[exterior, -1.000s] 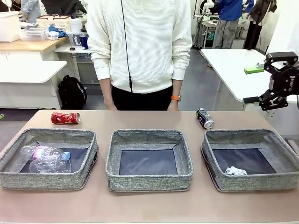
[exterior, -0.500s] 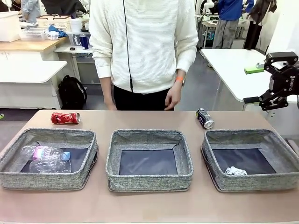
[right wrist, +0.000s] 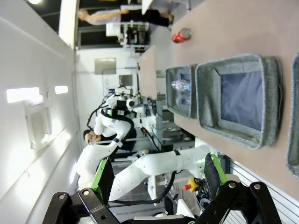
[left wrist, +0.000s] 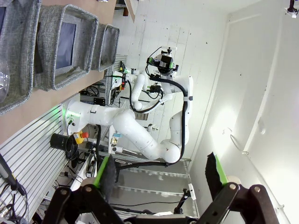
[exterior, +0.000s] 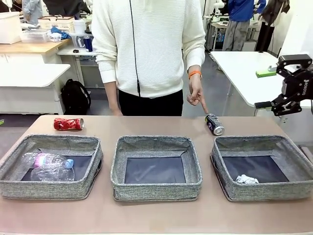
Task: Sort the waste into the appropriate baskets.
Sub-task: Pick up the waste item pointed out by the person.
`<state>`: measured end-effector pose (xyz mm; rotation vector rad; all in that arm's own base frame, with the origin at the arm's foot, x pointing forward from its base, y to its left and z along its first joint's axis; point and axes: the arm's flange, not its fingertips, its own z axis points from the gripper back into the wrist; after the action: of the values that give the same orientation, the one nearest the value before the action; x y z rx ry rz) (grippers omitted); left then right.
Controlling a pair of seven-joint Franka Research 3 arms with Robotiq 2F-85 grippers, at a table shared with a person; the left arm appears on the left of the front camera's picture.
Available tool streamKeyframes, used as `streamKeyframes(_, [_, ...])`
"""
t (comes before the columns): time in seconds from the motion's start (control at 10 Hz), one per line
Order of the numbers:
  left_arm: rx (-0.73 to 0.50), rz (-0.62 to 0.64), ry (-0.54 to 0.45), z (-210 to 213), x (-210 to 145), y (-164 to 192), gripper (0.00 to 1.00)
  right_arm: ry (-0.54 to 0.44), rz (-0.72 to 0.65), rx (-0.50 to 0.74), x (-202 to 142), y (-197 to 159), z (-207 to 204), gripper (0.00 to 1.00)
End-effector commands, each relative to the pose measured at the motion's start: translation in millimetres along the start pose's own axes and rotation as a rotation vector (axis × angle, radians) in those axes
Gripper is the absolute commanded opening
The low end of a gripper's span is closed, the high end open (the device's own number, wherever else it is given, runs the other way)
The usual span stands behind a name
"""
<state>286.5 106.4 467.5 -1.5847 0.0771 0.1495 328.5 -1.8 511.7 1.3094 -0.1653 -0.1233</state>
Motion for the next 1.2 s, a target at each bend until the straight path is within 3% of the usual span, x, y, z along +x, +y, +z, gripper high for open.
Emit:
streamKeyframes(0.0, [-0.017,-0.021,0.006,0,-1,-3,1.00,-0.007,0.004,0.019,2,3,-1,1.00])
streamKeyframes(0.5, [-0.017,-0.021,0.006,0,-1,-3,1.00,0.000,0.000,0.000,0,0,0,1.00])
streamKeyframes(0.6, [-0.017,-0.021,0.006,0,-1,-3,1.00,-0.031,0.168,-0.484,15,9,-27,1.00])
streamKeyframes(0.7, [-0.017,-0.021,0.006,0,-1,-3,1.00,0.020,0.346,-0.833,29,20,-54,1.00])
streamKeyframes(0.9, [-0.017,-0.021,0.006,0,-1,-3,1.00,0.007,0.410,-1.383,53,19,-73,1.00])
streamKeyframes(1.0, [-0.017,-0.021,0.006,0,-1,-3,1.00,0.008,0.427,-1.424,60,19,-75,1.00])
streamKeyframes(1.1, [-0.017,-0.021,0.006,0,-1,-3,1.00,-0.060,0.436,-1.507,60,20,-70,1.00])
